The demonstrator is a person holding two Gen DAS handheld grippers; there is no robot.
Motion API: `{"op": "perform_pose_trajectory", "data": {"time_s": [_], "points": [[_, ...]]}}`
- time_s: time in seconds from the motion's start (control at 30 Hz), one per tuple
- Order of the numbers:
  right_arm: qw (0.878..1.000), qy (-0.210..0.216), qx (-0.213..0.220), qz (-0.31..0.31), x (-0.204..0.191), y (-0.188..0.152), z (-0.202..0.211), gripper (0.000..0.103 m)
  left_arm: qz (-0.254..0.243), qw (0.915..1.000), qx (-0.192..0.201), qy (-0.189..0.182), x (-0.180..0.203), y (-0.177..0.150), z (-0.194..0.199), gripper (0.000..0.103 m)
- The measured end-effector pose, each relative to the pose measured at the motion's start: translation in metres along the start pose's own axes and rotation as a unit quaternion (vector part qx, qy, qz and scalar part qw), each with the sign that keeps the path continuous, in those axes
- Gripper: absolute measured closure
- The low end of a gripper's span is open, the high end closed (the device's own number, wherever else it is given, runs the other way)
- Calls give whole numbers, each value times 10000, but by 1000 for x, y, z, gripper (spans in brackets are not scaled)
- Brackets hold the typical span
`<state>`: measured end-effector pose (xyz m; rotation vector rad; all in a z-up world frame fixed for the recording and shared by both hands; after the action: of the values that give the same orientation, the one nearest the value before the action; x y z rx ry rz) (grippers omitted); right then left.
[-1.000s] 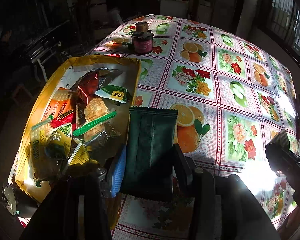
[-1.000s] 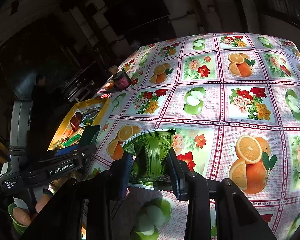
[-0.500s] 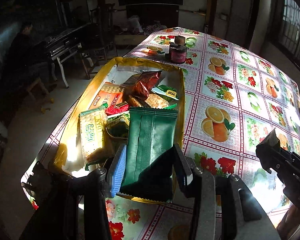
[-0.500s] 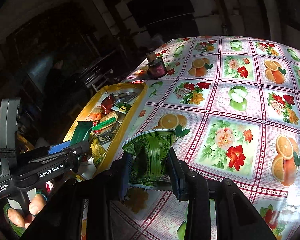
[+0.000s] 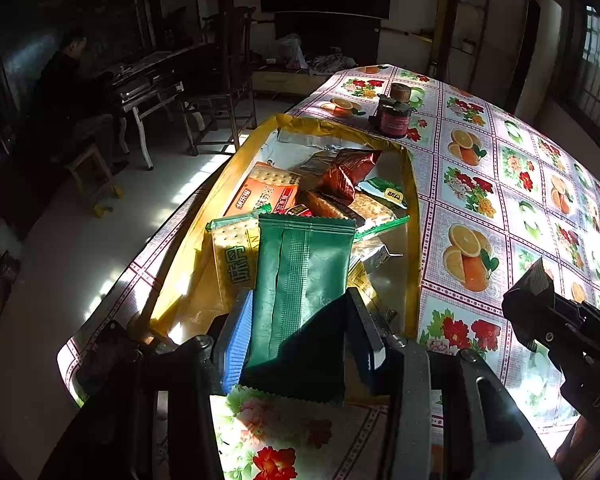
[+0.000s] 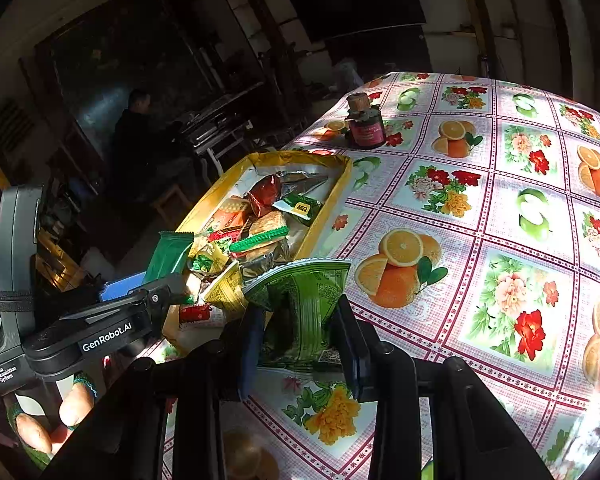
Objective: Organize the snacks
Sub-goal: 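Carry both green items over the yellow tray and open both tools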
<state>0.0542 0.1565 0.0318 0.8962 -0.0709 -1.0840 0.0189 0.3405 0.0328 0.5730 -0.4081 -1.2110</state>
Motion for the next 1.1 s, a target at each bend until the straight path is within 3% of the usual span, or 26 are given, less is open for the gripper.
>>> {"op": "perform_pose_trajectory", "data": {"time_s": [0.6,1.1], "points": [[9987,240,2,439,-43,47,-46,66,190,9998,32,52,-24,10,-7,59],[9989,262,-16,401,-43,87,-90,66,209,9998,-61,-2,-24,16,-16,59]]}}
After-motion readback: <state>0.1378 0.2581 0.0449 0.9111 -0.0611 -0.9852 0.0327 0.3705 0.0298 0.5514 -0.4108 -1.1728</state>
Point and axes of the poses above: each gripper's, at about its wrist camera, not at the fingertips, and z roughly against the way its jaws point, x to its right, y to its top, the point moved 5 cm from there along -z, roughly the way its jaws point
